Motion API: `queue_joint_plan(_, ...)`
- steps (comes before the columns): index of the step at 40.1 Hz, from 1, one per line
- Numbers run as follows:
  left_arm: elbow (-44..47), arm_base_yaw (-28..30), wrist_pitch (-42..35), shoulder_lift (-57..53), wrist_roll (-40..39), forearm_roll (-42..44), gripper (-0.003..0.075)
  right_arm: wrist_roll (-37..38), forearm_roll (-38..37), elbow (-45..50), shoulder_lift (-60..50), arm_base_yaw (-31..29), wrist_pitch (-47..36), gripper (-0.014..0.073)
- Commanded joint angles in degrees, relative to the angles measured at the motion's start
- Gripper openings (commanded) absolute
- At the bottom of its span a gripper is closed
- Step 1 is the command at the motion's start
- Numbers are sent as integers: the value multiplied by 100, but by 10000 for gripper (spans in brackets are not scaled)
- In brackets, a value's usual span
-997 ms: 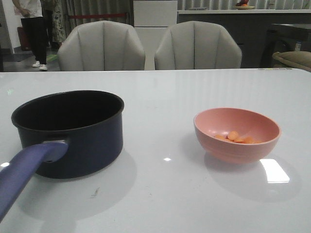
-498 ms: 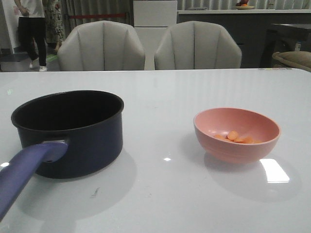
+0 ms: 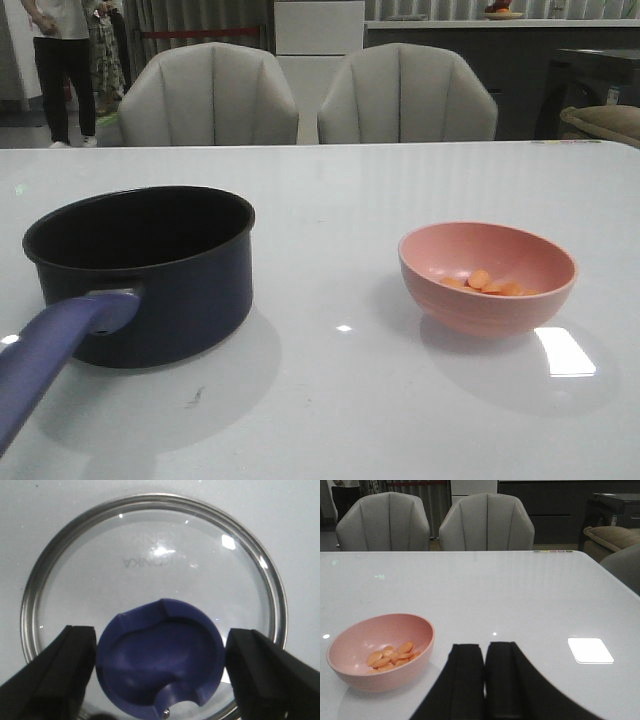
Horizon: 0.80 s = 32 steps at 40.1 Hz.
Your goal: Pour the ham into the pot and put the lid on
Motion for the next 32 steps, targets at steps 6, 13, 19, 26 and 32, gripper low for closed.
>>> queue_joint_plan(6,-136,4,-174,-268,0,-73,526,-13,-75,-36,-114,-41,-438,165)
queue_joint_plan(13,-176,4,-152,-268,0,-62,579,-13,-75,-36,-114,-41,-438,165)
queue_joint_plan(19,-402,4,62,-371,0,-49,579,-13,-75,-36,-114,-41,-438,165)
queue_joint_plan(26,-433,-174,66,-767,108,-25,574,-13,-75,-36,-114,-41,-438,165)
queue_joint_plan(32,-305,-511,7,-1237,139,-25,574,-13,-75,-36,-114,-41,-438,165)
